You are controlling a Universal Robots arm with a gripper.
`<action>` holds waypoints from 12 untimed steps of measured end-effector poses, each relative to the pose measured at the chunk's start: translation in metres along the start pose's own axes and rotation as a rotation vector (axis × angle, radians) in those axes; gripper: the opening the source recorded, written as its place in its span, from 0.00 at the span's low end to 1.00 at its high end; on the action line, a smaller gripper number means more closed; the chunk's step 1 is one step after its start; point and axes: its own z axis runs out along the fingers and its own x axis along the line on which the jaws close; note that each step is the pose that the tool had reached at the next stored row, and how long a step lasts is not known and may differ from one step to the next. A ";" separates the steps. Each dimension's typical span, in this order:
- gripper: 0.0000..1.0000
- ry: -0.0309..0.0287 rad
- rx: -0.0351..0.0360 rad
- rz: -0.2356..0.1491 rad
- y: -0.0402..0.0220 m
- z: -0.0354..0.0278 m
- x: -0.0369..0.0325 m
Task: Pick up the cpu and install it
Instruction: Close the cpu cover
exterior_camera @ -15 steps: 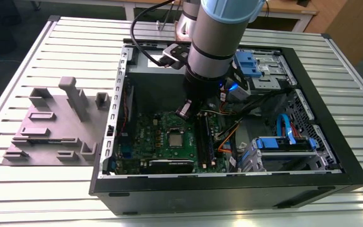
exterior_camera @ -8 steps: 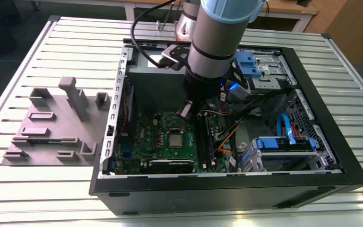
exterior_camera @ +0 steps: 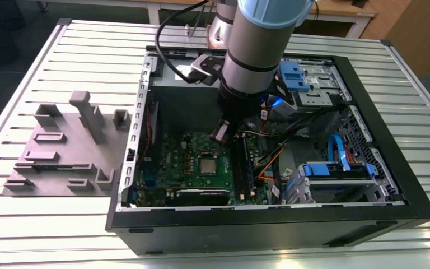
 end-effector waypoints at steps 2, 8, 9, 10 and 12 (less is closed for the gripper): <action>0.10 0.0003 0.0005 -0.008 -0.0004 0.0000 0.0006; 0.10 0.0016 0.0018 -0.032 -0.0014 0.0001 0.0023; 0.10 0.0018 0.0021 -0.036 -0.0015 0.0001 0.0025; 0.10 0.0019 0.0023 -0.041 -0.0016 0.0002 0.0027; 0.10 0.0025 0.0029 -0.050 -0.0019 0.0002 0.0031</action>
